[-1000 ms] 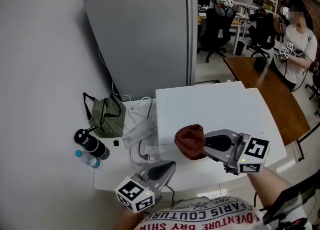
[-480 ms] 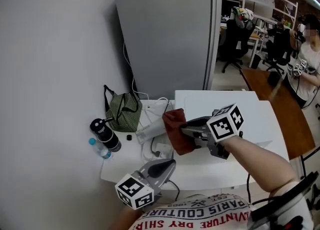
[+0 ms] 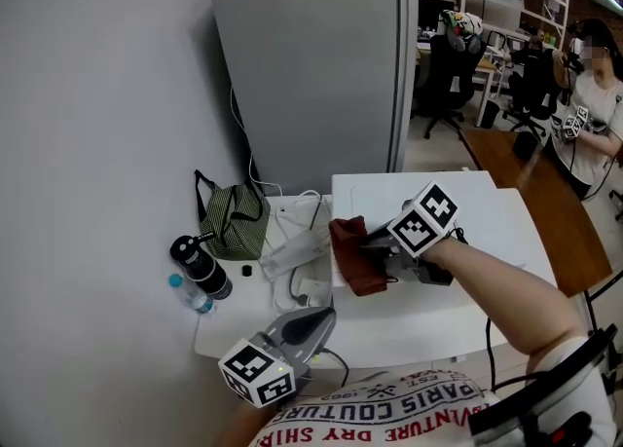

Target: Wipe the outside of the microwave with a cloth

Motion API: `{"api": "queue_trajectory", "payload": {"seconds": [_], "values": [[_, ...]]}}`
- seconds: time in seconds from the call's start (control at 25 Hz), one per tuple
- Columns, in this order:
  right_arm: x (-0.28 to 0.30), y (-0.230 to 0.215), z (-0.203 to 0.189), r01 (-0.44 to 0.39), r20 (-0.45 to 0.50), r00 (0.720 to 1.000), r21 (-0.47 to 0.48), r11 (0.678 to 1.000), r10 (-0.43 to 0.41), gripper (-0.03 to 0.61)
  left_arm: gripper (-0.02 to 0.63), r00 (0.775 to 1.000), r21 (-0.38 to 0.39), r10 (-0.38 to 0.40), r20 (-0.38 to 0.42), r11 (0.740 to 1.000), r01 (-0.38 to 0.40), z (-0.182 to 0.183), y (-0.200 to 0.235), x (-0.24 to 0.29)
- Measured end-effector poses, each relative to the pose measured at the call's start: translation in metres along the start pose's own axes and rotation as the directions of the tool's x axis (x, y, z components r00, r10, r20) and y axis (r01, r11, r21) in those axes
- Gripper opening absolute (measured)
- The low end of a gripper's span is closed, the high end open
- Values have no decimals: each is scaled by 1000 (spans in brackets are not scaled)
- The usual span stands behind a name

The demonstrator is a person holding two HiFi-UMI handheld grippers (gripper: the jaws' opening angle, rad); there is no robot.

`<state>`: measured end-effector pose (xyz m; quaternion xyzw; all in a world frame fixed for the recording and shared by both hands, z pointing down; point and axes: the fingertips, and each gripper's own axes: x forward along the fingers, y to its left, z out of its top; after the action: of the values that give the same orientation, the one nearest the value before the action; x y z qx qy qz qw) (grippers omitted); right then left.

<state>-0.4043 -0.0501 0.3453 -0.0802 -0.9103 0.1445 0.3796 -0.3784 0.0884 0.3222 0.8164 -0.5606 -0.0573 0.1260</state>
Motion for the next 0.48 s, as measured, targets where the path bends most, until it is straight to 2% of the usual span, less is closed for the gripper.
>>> {"api": "queue_trajectory", "payload": {"seconds": [0.2,0.48], "values": [[-26,-22,-16,27,-5,1000,50,998,-26,40,2,998,7,-55,-8,998,55,-1,-10,21],[-82,-63,-59,75,-10,997,137,988,-74,41,2,991,0,-129,-32,992,129,-4,-27,57]]}}
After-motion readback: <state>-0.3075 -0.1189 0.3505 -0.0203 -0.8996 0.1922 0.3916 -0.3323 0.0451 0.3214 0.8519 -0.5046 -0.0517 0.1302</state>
